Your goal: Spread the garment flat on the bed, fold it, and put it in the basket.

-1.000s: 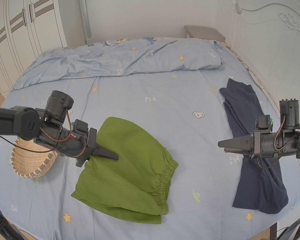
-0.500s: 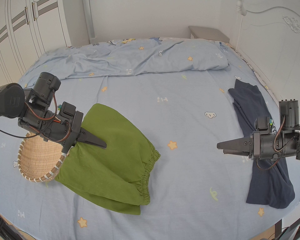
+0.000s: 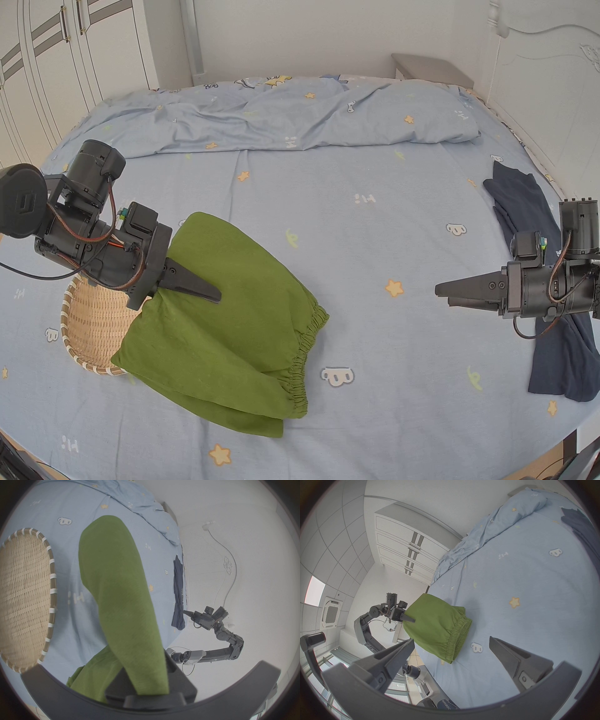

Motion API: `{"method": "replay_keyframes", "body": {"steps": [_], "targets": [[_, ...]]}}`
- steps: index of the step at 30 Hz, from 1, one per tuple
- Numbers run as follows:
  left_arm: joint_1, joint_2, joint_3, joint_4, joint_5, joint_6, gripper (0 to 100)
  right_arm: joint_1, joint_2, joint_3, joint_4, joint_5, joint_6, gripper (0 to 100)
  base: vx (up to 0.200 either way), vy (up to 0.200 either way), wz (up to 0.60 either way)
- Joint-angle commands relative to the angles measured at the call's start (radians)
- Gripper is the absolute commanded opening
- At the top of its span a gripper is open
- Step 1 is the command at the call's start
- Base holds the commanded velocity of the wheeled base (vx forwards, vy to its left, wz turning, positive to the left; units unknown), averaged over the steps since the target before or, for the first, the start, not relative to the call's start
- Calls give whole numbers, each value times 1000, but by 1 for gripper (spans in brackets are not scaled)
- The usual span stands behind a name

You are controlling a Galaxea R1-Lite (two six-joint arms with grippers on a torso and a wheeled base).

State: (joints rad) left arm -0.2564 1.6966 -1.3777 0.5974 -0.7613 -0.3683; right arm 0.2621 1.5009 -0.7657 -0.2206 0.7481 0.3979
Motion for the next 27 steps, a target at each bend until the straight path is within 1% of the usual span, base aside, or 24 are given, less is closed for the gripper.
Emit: {"method": "replay_keyframes", "body": {"steps": [1, 8, 10, 13, 15, 17, 18, 20, 23, 24, 25, 27], "targets": [[-34, -20, 5, 2, 3, 9, 0, 0, -7, 2, 0, 0, -1, 100, 0, 0, 0], [-104, -100, 20, -13, 5, 19, 0, 0, -34, 2, 1, 0, 1, 100, 0, 0, 0], [-127, -107, 3, -15, 34, 37, 0, 3, -37, 5, 1, 0, -1, 100, 0, 0, 0], [-121, -109, -34, -15, 106, 57, 0, 3, -37, 5, 1, 0, 1, 100, 0, 0, 0], [-118, -109, -52, -15, 137, 65, 0, 0, -37, 3, 0, -1, -1, 100, 0, 0, 0], [-90, -110, -72, -24, 151, 78, 0, -3, -39, 3, 0, -1, 1, 100, 0, 0, 0], [-55, -110, -80, -39, 151, 88, 0, -4, -39, 2, 0, -4, -1, 100, 0, 0, 0], [-14, -110, -84, -70, 151, 98, 0, -9, -39, -1, 0, -7, -1, 100, 0, 0, 0], [43, -112, -84, -136, 152, 97, 0, -12, -41, -4, 0, -7, -1, 100, 0, 0, 0], [46, -112, -83, -139, 152, 97, 0, -12, -39, -4, 0, -7, -1, 100, 0, 0, 0], [82, -118, -80, -171, 151, 94, 0, -12, -41, -4, 0, -7, -1, 100, 0, 0, 0], [124, -120, -77, -211, 149, 92, 0, -12, -44, -3, 0, -7, -1, 100, 0, 0, 0]]}}
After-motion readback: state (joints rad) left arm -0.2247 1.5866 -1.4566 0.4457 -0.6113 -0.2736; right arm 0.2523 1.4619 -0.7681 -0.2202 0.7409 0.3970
